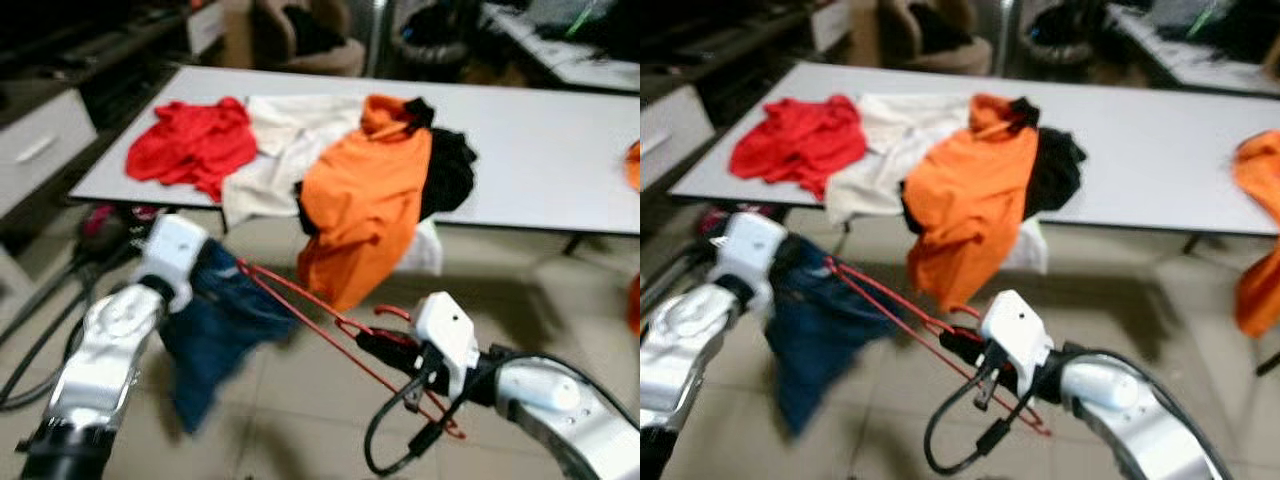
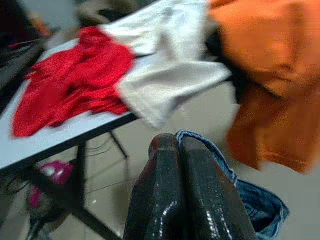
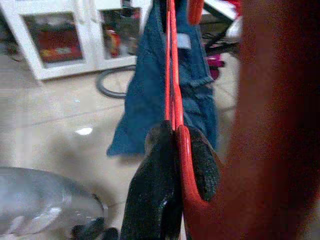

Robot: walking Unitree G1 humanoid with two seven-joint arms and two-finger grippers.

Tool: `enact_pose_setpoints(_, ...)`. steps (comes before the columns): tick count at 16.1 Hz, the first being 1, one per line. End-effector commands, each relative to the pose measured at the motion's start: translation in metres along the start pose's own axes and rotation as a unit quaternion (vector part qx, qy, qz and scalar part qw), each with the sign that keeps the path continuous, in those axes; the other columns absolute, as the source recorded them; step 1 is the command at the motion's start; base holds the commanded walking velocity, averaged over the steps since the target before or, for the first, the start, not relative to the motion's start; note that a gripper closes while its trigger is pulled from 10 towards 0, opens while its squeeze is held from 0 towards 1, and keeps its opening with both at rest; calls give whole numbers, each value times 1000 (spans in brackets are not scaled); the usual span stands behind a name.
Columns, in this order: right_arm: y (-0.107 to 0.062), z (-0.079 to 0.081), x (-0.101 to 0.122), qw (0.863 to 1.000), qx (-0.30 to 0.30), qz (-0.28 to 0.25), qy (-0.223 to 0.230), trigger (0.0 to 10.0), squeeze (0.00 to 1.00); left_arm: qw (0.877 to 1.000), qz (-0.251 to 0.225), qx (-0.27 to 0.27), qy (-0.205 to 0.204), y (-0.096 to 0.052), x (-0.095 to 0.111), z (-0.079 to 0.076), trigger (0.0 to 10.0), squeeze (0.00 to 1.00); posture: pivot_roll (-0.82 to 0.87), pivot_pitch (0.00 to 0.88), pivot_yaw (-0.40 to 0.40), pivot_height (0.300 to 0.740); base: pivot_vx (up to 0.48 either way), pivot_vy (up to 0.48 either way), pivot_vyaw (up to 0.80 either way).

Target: Hang hanger

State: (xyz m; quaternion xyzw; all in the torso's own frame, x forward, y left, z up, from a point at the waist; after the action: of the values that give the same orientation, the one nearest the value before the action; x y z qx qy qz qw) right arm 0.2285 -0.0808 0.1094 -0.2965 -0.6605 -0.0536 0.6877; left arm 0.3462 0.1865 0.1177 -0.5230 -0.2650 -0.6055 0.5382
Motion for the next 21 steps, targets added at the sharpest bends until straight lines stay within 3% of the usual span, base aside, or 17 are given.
enact_pose_setpoints(1,-3,-4,3,1000,8,2,-3,10000,0,999,-38,-31,14,3,28,-6,10000,0,-157,10,22,740,0,0,0)
enact_pose_setpoints(3,-3,-9,1,1000,9,14,-15,10000,0,995,-59,-73,15,2,41,-14,10000,0,-153,10,21,740,0,0,0)
enact_pose_setpoints(5,-3,-14,3,1000,5,18,-20,10000,0,992,-65,-93,46,1,46,-17,10000,0,-146,9,18,740,0,0,0)
enact_pose_setpoints(8,-7,-13,11,999,5,12,-29,10000,0,990,-57,-93,88,4,46,-3,10000,0,-141,7,25,740,0,0,0)
enact_pose_setpoints(10,-9,-7,20,999,10,1,-34,10000,0,991,-49,-77,99,8,45,10,10000,0,-148,4,34,740,0,0,0)
enact_pose_setpoints(13,-11,-4,28,999,9,-8,-37,10000,0,991,-57,-76,98,11,51,14,10000,0,-156,1,42,740,0,0,0)
enact_pose_setpoints(15,-12,-12,28,999,-14,-5,-40,10000,0,989,-73,-88,97,13,59,9,10000,0,-162,0,48,740,0,0,0)
enact_pose_setpoints(16,-12,-23,23,998,-37,7,-41,10000,0,987,-85,-92,98,14,67,6,10000,0,-162,0,50,740,0,0,0)
enact_pose_setpoints(21,-11,-35,19,997,-55,22,-43,10000,0,984,-100,-98,108,15,77,6,10000,0,-150,0,47,740,0,0,0)
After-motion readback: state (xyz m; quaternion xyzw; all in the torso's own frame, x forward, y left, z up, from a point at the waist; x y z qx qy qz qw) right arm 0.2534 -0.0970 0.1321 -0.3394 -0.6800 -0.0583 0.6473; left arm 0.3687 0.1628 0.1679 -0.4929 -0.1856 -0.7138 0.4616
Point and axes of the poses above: a point about 5 cm out from each wrist's last joint towards the gripper, its own y axis pointing out of the wrist towards the gripper, its own x axis along the axis of the wrist's last joint, z = x × y, the point moved 6 cm from there along y, pointing out of the wrist towards the gripper, and after that the axes turned 2 degrees about -y, right-handed, at the moved point
